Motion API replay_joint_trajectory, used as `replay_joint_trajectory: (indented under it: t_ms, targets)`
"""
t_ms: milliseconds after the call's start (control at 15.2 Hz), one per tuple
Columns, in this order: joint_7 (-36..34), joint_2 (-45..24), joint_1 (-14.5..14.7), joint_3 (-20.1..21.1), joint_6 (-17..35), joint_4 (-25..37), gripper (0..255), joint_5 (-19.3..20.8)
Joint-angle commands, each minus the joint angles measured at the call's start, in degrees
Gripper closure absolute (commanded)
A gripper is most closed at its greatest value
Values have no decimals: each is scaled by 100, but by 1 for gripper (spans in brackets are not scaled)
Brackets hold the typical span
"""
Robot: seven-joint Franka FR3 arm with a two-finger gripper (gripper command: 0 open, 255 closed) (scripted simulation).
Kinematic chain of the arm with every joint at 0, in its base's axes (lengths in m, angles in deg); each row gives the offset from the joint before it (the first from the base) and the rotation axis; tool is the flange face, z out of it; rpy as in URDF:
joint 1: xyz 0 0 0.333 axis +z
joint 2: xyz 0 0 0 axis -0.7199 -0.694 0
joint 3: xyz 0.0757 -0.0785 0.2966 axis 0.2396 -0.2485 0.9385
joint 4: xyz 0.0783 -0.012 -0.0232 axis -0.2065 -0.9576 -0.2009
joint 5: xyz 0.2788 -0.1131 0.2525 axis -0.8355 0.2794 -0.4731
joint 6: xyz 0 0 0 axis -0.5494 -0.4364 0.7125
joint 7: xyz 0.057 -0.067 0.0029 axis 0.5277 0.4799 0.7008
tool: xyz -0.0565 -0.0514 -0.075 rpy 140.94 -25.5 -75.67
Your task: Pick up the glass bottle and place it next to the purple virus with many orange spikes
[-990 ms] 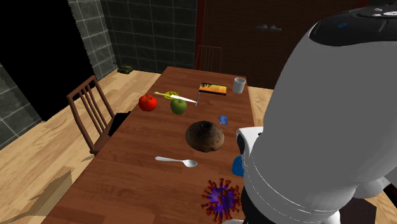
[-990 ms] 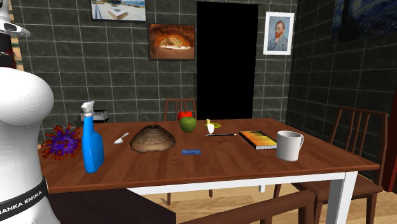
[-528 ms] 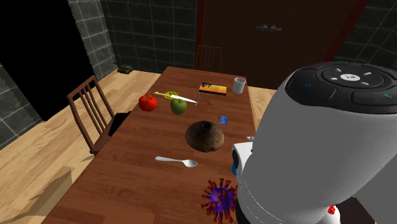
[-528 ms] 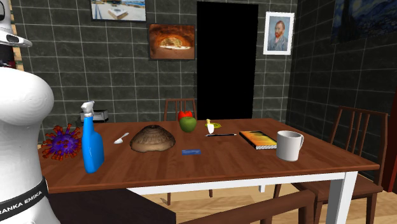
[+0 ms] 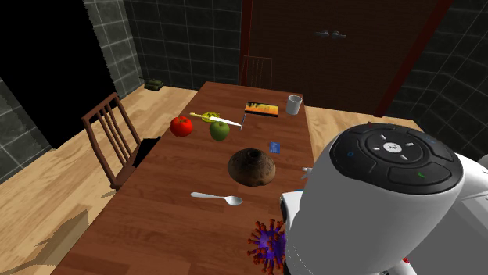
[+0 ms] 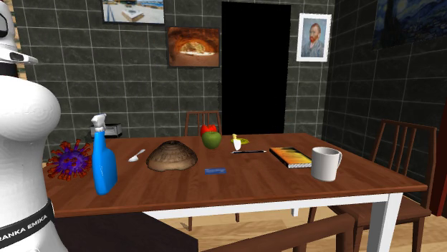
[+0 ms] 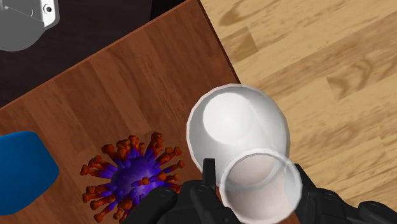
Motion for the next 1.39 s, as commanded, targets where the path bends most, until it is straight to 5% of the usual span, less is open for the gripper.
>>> replay_joint_trajectory:
  t_ms: [0,330,396,1320]
  targets:
    - [6,-11,-6,18,37,-22,255,-8]
    - [6,-11,-6,18,37,-22,255,-8]
    - [6,-11,-6,18,37,-22,0,-8]
    - [-50,98,-8,-365,-680,549,0,221]
